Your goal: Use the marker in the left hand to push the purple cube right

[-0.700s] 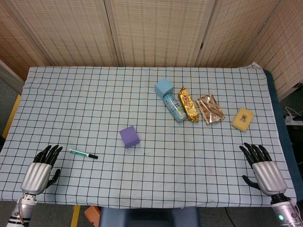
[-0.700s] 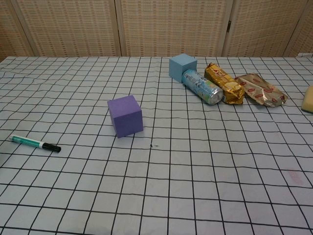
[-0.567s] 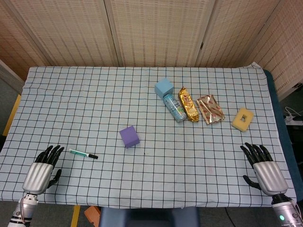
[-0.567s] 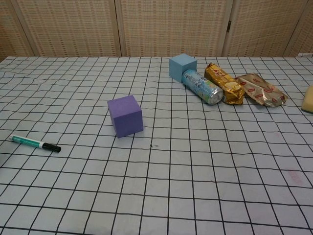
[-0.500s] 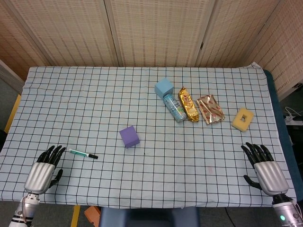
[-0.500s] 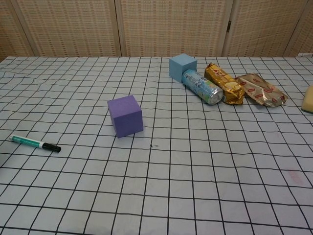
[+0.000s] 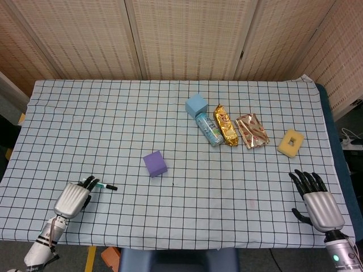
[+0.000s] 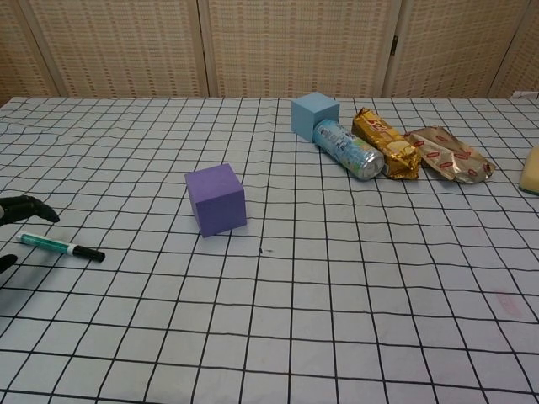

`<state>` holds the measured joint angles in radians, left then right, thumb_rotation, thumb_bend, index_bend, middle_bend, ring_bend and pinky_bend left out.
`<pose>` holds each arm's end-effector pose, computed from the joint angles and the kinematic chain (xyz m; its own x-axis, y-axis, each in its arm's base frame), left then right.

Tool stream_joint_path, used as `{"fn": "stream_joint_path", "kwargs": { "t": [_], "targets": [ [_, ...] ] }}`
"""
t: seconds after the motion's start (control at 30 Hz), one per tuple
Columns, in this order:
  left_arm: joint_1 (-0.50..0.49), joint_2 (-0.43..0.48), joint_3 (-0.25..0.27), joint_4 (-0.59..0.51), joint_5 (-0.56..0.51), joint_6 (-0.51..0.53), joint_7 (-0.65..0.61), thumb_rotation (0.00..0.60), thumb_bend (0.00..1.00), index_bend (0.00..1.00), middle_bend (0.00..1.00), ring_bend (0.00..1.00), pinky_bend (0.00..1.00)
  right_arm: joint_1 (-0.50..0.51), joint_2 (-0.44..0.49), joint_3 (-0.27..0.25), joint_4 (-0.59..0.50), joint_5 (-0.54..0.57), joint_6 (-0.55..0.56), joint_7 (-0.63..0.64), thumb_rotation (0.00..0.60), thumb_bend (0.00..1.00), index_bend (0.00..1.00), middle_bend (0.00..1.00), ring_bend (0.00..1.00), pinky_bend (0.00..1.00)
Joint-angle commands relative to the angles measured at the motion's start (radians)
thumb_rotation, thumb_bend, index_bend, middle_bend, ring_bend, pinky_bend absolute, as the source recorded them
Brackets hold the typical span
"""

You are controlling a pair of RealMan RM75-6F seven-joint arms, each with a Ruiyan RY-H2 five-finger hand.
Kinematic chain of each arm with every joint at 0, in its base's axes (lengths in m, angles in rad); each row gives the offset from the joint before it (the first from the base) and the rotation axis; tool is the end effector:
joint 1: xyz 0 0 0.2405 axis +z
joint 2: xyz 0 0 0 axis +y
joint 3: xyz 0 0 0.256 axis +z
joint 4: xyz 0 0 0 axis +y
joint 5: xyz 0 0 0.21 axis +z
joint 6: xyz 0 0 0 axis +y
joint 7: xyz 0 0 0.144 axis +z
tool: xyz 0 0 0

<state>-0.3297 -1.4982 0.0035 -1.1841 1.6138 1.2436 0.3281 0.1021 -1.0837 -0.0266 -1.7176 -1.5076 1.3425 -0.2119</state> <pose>-0.3003 0.2459 0.0263 0.7548 0.0509 0.6540 0.6230 -0.3679 -0.6903 -0.3020 -0.1652 0.1314 0.5233 -0.2076 0.8265 -0.8509 -0.0745 0.5201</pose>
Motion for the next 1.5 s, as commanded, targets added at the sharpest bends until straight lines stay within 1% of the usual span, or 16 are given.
{"fn": "stream_joint_path", "kwargs": {
  "t": [0.03,0.17,0.27,0.4,0.5,0.63,0.97,1.1,1.17,1.2,1.27,1.37,1.43,1.5],
  "targets": [
    [-0.041,-0.050,-0.006,0.072,-0.001,-0.042,0.007,0.600,0.45,0.23,0.20,0.64,0.99,0.003,-0.005,0.003,-0.001,0.011,-0.009,-0.011,0.600,0.15,0.00,0.00,0.00,0.00],
    [-0.071,-0.099,-0.005,0.153,0.013,-0.052,-0.024,0.600,0.45,0.26,0.21,0.64,0.99,0.007,-0.006,0.006,-0.004,0.030,-0.021,-0.027,0.600,0.15,0.00,0.00,0.00,0.00],
    [-0.087,-0.132,-0.002,0.226,0.024,-0.047,-0.044,0.600,0.45,0.32,0.26,0.65,1.00,0.007,-0.005,0.007,-0.008,0.038,-0.022,-0.030,0.600,0.15,0.00,0.00,0.00,0.00],
    [-0.089,-0.138,0.000,0.240,0.025,-0.047,-0.050,0.600,0.45,0.37,0.31,0.65,1.00,0.006,-0.004,0.007,-0.008,0.039,-0.022,-0.031,0.600,0.15,0.00,0.00,0.00,0.00],
    [-0.090,-0.153,0.005,0.288,0.026,-0.038,-0.062,0.600,0.45,0.42,0.37,0.65,1.00,0.005,0.000,0.005,-0.010,0.042,-0.024,-0.029,0.600,0.15,0.00,0.00,0.00,0.00],
    [-0.089,-0.164,0.009,0.325,0.025,-0.024,-0.081,0.600,0.45,0.45,0.41,0.65,1.00,0.007,0.003,0.003,-0.013,0.044,-0.030,-0.028,0.600,0.15,0.00,0.00,0.00,0.00],
    [-0.084,-0.185,0.021,0.397,0.014,-0.012,-0.120,0.600,0.46,0.50,0.46,0.66,1.00,0.009,0.005,-0.003,-0.019,0.040,-0.037,-0.029,0.600,0.15,0.00,0.00,0.00,0.00],
    [-0.081,-0.195,0.024,0.422,0.021,0.020,-0.143,0.600,0.46,0.56,0.54,0.68,1.00,0.010,0.003,-0.003,-0.019,0.041,-0.039,-0.033,0.600,0.15,0.00,0.00,0.00,0.00],
    [-0.078,-0.203,0.024,0.441,0.027,0.045,-0.163,0.600,0.47,0.62,0.60,0.70,1.00,0.011,0.002,-0.004,-0.019,0.042,-0.040,-0.034,0.600,0.15,0.00,0.00,0.00,0.00],
    [-0.078,-0.206,0.025,0.450,0.030,0.056,-0.173,0.600,0.48,0.66,0.64,0.71,1.00,0.011,0.002,-0.004,-0.019,0.041,-0.040,-0.034,0.600,0.15,0.00,0.00,0.00,0.00],
    [-0.074,-0.217,0.026,0.478,0.039,0.090,-0.197,0.600,0.50,0.72,0.71,0.73,1.00,0.011,0.002,-0.004,-0.019,0.041,-0.039,-0.035,0.600,0.15,0.00,0.00,0.00,0.00],
    [-0.068,-0.228,0.026,0.504,0.042,0.120,-0.225,0.600,0.56,0.81,0.79,0.75,1.00,0.010,0.001,-0.005,-0.019,0.041,-0.039,-0.036,0.600,0.15,0.00,0.00,0.00,0.00],
    [-0.065,-0.235,0.023,0.522,0.040,0.135,-0.233,0.600,0.58,0.84,0.81,0.77,1.00,0.011,0.001,-0.005,-0.020,0.042,-0.040,-0.038,0.600,0.15,0.00,0.00,0.00,0.00],
    [-0.064,-0.243,0.014,0.524,0.029,0.139,-0.232,0.600,0.60,0.84,0.83,0.78,1.00,0.012,0.001,-0.006,-0.020,0.042,-0.042,-0.039,0.600,0.15,0.00,0.00,0.00,0.00]
  ]
}}
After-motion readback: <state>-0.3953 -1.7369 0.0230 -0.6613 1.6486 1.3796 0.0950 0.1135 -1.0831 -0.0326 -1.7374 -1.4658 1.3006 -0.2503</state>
